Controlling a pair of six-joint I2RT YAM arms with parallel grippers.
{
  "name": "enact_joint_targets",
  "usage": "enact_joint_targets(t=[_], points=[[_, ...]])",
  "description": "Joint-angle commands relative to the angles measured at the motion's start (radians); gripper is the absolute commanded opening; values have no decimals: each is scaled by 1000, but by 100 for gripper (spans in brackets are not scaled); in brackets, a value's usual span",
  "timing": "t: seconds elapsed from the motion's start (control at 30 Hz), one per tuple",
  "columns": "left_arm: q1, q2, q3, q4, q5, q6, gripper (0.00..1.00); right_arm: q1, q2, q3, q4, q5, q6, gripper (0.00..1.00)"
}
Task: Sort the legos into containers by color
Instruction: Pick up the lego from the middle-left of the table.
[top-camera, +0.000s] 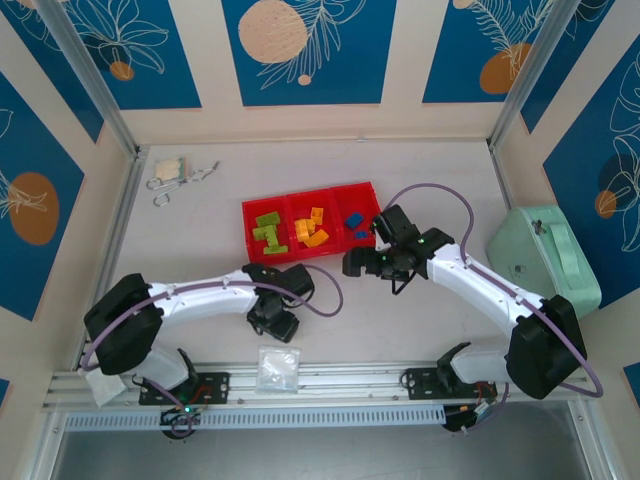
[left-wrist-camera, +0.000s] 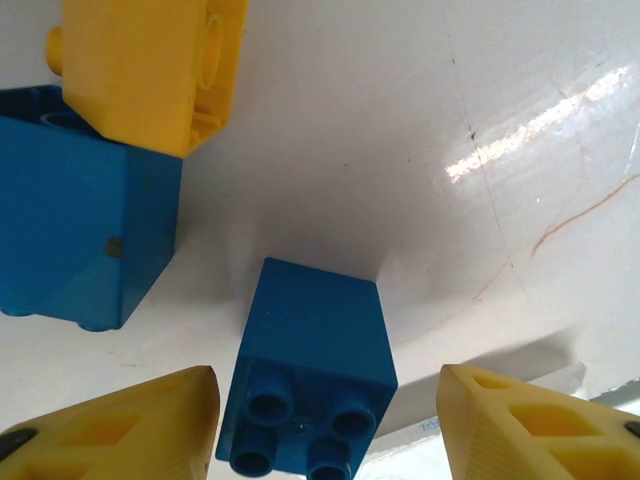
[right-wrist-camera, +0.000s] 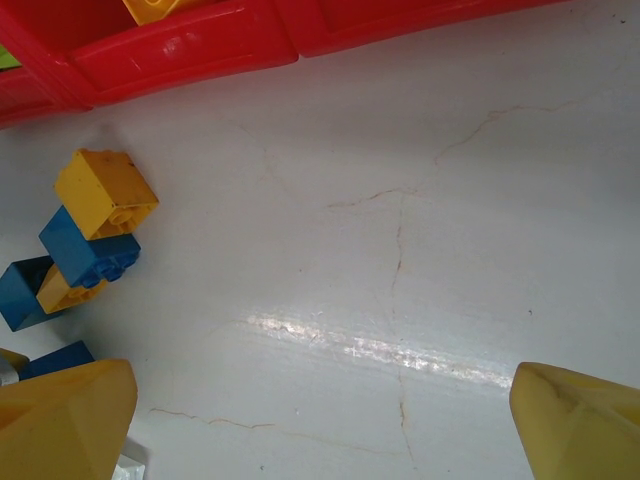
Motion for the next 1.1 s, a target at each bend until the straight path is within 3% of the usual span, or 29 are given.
enact_joint_targets(t=[0.0,0.4,0.83,0.97,1.07], points=[[-9,21,33,0,-40,21,60,-2,-2,29,-26,-5,-15,96],[-19,156,80,-2,-23,44,56,-20,15,54,-25,-5,-39,96],[-23,57,-55,16,-19,-75,48,-39,-1,62,-48,7,-47,97],[-22,45,-52,26,-21,-93,38,-53,-22,53,-59,9,-46,97],[-22,59,-18,31,-22,-97,24,-61,-48,49,-73,20,-50,97]])
